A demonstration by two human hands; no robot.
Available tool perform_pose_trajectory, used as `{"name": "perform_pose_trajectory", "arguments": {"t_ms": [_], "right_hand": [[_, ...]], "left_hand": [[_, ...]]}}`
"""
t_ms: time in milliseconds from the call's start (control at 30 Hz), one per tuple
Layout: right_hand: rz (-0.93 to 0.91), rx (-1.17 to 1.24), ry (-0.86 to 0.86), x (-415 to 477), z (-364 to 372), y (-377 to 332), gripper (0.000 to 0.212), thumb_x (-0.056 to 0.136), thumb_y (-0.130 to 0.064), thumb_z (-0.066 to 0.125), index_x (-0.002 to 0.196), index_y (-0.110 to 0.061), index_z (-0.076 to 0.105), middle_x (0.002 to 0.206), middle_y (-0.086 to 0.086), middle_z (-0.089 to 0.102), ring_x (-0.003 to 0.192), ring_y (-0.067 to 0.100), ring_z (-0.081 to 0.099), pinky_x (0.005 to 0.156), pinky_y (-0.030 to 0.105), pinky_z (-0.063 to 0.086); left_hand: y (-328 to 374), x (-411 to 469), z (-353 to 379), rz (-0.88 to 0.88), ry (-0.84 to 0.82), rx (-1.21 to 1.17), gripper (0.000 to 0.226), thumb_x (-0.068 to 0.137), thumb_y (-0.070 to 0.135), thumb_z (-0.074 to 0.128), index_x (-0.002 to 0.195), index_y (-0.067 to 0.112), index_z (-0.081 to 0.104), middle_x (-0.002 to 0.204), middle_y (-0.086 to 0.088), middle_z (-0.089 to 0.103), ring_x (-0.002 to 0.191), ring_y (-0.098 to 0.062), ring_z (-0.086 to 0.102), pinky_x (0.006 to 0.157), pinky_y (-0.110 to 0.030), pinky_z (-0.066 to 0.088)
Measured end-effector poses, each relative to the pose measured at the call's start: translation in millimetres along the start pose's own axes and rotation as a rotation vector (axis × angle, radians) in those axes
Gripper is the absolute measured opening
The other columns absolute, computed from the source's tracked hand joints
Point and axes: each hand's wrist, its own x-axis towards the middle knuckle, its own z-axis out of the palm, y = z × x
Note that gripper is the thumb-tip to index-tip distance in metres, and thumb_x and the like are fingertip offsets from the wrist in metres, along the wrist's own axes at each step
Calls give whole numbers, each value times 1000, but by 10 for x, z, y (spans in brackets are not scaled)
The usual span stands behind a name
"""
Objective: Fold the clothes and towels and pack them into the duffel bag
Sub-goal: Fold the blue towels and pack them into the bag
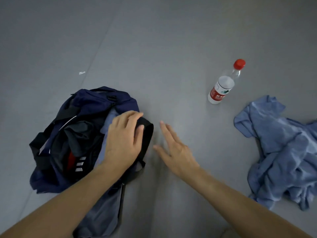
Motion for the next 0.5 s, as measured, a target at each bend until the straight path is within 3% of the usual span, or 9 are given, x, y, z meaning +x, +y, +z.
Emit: {"name": "perform_pose_trajectory", "arguments": {"t_ms": [100,200,300,400,500], "right_hand": [[115,-26,167,-193,-372,527,73,100,-52,46,157,-43,3,167,-8,8,152,12,14,119,37,25],[261,-161,305,-499,-664,1067,71,100,-53,45,158,-37,8,167,0,11,151,24,17,118,42,23],[432,-323,407,-844,-893,1587,70,99,-54,43,159,-32,14,166,6,12,152,31,13,120,52,22],[607,-449,424,-1176,-1136,2060,71,100,-46,48,159,-29,14,167,9,7,152,35,6,120,56,18],[748,-520,359,-1438,-1330,2421,77,97,-45,55,159,-26,15,165,14,9,149,40,13,114,58,27]], "left_hand": [[496,45,298,32,-141,-165,47,99,41,50,141,21,51,139,-1,56,126,-22,48,108,-36,37],[922,-55,681,75,-388,-246,56,98,46,48,148,21,45,146,1,52,135,-19,44,114,-29,28],[1230,-209,979,21,-531,-262,57,101,45,51,152,23,40,153,2,46,142,-17,38,118,-27,24],[1508,-302,1145,-20,-606,-253,58,100,46,52,152,24,40,154,2,44,143,-15,37,119,-26,23],[1701,-289,1217,-30,-647,-218,58,100,47,53,151,22,43,153,1,46,142,-16,39,118,-27,24]]}}
